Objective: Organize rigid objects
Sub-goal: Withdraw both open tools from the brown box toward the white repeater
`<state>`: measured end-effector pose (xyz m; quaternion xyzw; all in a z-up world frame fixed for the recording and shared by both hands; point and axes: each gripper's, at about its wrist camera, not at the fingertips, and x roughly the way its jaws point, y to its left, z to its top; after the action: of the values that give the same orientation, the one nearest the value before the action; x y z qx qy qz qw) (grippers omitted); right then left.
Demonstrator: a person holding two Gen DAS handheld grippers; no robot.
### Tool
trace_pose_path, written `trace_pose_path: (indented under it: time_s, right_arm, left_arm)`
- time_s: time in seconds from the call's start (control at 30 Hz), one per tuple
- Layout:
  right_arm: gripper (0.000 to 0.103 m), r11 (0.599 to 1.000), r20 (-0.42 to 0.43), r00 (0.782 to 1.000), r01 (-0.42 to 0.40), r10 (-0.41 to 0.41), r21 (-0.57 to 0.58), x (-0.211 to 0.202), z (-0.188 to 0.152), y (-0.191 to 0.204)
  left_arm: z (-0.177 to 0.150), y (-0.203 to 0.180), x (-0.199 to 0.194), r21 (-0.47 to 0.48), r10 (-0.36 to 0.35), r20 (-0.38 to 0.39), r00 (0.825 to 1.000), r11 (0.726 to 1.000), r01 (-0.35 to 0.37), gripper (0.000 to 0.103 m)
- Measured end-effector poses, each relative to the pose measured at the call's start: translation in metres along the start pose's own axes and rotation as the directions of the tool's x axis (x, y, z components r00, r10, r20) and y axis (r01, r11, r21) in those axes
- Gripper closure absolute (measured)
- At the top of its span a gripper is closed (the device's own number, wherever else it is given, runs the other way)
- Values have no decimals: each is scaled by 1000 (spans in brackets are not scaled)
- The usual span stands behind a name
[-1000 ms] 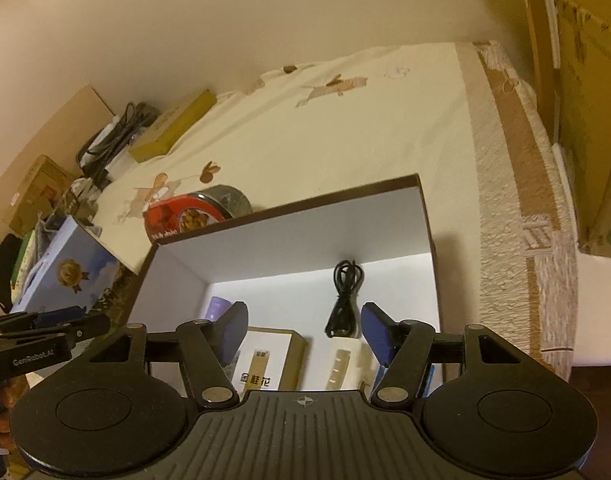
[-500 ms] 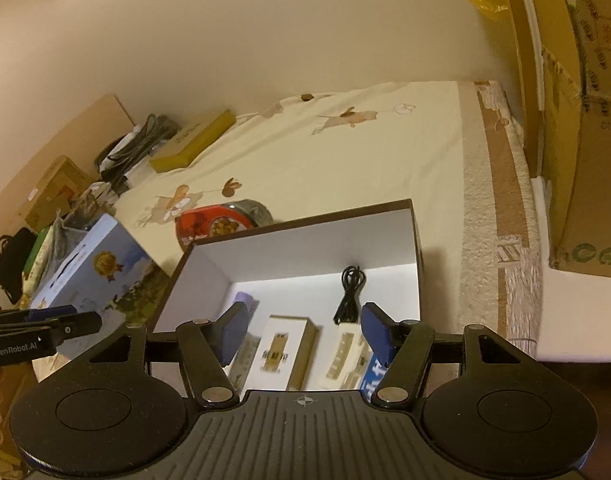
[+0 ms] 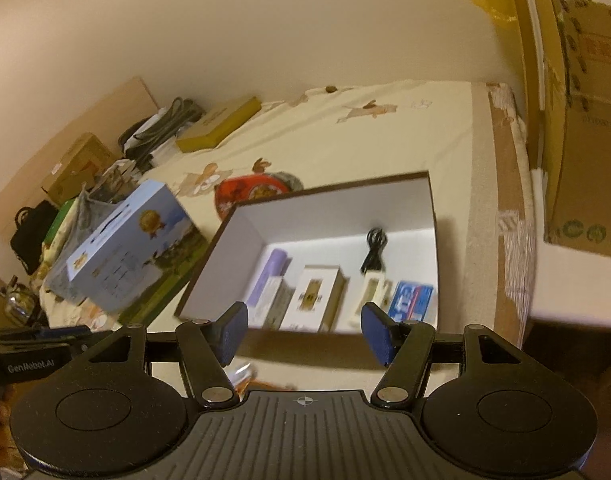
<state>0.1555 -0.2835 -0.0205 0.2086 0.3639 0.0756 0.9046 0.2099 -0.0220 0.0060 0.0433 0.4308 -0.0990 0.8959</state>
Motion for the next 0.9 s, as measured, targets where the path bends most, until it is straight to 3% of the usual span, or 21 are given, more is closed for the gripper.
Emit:
trace_pose_path:
  time_s: [0.17,0.33,0.57,0.9]
  right_arm:
    - [43,1000,-30,1000,-3,3,-8,-14,-22,12]
    - [43,999,-54,999,-3,1,-39,-24,-44,23]
    - [43,998,-79,997,-6,2,-55,-41,-70,31]
    - [43,994,-71,997,-27,20,-102,-69,-91,47]
  left_arm:
    - [-25,3,-23,-51,-3,-3,1000,999,3,58]
    - [-54,-3,-40,-52,59,25,998,997,-57,58]
    - [-93,-15,-52,-23,143,1,990,989,-143,58]
    - [-123,-15,-85,-61,151,-2,989,987,-151,58]
